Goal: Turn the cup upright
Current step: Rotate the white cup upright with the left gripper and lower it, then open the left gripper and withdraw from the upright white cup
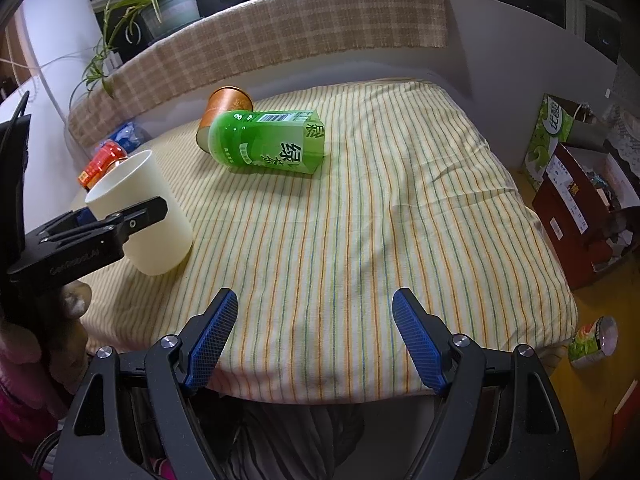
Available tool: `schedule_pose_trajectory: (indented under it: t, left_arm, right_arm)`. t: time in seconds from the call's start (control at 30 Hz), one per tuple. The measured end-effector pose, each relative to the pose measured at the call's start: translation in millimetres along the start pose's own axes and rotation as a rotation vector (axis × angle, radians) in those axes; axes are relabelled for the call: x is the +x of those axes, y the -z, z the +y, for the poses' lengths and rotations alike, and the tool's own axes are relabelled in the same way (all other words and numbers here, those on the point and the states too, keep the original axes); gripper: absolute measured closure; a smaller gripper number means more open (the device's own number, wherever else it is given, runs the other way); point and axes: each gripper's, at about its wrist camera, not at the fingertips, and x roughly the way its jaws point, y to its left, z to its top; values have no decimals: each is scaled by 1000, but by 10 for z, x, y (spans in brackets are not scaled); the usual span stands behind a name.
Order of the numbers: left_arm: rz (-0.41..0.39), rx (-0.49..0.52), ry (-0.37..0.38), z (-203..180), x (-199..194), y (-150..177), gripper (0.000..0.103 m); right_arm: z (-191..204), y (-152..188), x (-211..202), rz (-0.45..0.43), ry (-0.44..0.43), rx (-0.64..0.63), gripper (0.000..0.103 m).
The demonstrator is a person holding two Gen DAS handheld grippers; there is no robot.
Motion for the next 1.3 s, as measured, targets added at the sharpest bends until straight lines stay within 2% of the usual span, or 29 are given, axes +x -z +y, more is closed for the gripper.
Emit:
schedule_pose_trajectory:
  t: [0.1,0.23,0.57,0.9,1.1,1.3]
  left_arm:
    - [4,6,13,14,-11,23,27]
    - [6,8,20,27,-53,56,17]
    - [-49,25,24,77,-335,180,16]
    - [-123,12,24,265,-747,374,15]
    - [-211,-17,-21,454,-1110,489,15]
    - [-334,-52,-102,663,-1496,509,15]
  right_arm:
    - [10,2,3,-1,-4,3,23]
    - [47,-2,-4,-6,-10,-2,23]
    - [200,-29,-176,-76,-16,-27,23]
    - [471,-25,-376,-171,18,-87,23]
    - [619,-16,-458,-226,39,-115,23]
    - [779,-28,-545,-291,82,-148,23]
